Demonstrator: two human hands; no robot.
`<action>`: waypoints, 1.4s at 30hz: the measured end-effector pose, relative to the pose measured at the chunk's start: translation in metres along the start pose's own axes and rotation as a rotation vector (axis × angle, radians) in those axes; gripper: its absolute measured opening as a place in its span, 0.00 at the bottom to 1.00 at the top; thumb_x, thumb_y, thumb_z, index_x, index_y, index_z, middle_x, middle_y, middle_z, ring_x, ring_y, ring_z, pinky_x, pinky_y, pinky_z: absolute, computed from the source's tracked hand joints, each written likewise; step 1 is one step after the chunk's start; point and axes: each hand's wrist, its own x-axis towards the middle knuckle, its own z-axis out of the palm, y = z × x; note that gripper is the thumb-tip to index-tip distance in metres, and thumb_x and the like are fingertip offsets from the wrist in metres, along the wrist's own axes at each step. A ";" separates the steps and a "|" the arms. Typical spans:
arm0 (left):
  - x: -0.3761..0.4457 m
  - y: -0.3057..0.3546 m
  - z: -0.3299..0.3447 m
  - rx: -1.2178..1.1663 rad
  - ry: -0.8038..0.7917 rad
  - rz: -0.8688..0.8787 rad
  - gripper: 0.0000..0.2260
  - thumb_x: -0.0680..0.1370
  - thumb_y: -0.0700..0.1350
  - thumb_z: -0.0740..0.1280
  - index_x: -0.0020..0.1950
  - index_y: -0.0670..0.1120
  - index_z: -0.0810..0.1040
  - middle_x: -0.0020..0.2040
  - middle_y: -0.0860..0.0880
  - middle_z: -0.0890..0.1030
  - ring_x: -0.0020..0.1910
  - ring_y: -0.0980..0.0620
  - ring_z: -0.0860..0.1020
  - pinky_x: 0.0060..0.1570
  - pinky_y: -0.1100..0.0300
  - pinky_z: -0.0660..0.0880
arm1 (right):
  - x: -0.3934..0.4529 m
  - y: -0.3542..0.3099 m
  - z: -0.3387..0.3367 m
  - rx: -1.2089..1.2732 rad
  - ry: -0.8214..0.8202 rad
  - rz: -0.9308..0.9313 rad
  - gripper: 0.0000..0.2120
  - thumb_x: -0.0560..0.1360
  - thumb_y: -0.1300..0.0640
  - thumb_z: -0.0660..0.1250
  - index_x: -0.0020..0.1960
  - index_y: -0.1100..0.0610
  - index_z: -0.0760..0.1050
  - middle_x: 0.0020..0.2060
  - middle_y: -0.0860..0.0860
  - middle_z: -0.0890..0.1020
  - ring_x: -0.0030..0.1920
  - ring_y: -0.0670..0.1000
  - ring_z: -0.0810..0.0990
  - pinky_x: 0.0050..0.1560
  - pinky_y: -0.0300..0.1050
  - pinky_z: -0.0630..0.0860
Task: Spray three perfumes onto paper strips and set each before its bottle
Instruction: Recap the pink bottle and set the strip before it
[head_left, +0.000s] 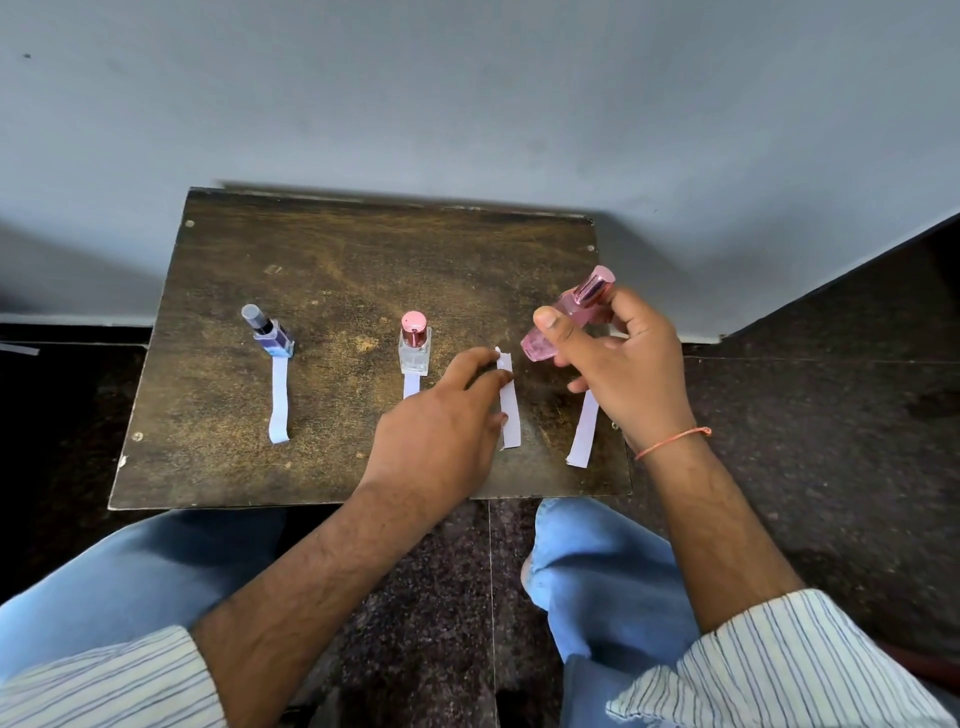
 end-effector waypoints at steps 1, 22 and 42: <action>0.000 0.000 0.001 0.004 -0.003 -0.001 0.22 0.86 0.57 0.61 0.81 0.58 0.67 0.83 0.64 0.58 0.53 0.50 0.86 0.45 0.50 0.85 | 0.001 0.000 0.001 0.002 0.005 0.010 0.15 0.74 0.43 0.82 0.55 0.49 0.85 0.49 0.48 0.90 0.42 0.51 0.91 0.32 0.47 0.83; 0.001 0.004 0.001 0.028 -0.029 0.074 0.29 0.84 0.65 0.61 0.84 0.59 0.62 0.85 0.67 0.55 0.61 0.53 0.84 0.49 0.49 0.86 | 0.007 0.015 0.002 -0.166 0.098 -0.035 0.25 0.67 0.28 0.80 0.49 0.47 0.87 0.40 0.47 0.89 0.40 0.54 0.90 0.43 0.61 0.87; -0.011 0.002 0.004 -0.005 -0.015 0.167 0.22 0.85 0.61 0.61 0.79 0.59 0.71 0.82 0.63 0.63 0.56 0.51 0.85 0.46 0.49 0.86 | 0.001 0.007 -0.004 -0.322 -0.139 -0.329 0.12 0.77 0.52 0.80 0.59 0.53 0.86 0.53 0.46 0.88 0.51 0.43 0.86 0.49 0.30 0.78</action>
